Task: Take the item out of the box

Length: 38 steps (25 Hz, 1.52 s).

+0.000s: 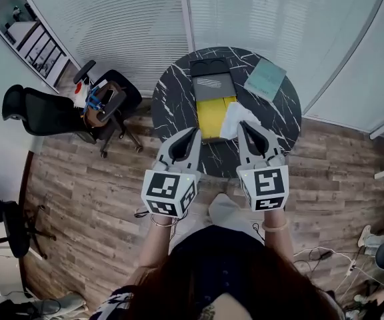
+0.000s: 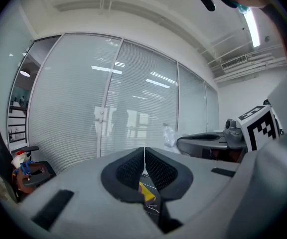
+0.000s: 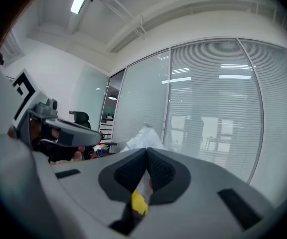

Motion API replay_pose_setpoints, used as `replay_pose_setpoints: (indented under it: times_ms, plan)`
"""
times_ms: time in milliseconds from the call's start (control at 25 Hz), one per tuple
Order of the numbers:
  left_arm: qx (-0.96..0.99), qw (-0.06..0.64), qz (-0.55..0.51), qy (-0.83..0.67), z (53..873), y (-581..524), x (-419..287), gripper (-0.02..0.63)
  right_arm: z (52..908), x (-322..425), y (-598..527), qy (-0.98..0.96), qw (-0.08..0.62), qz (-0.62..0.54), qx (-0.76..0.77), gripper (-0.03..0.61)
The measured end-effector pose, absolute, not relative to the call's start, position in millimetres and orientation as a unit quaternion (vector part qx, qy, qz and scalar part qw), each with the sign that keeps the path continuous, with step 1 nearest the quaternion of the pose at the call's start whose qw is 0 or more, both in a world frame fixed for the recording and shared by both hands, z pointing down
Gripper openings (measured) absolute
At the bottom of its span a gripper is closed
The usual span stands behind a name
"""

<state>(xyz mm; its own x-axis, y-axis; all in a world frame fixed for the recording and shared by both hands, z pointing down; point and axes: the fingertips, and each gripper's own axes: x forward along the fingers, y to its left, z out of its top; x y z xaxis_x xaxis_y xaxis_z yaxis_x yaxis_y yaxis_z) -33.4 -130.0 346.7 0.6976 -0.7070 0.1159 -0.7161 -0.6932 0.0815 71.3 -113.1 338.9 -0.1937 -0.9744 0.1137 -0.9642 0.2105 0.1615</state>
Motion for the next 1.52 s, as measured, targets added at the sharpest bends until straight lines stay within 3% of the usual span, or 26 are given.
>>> replay_pose_setpoints:
  times_ms: [1520]
  plan:
    - [0.924,0.041,0.021,-0.38,337,-24,-53,0.028,322,44,0,-0.768,0.077,-0.053,0.633,0.023]
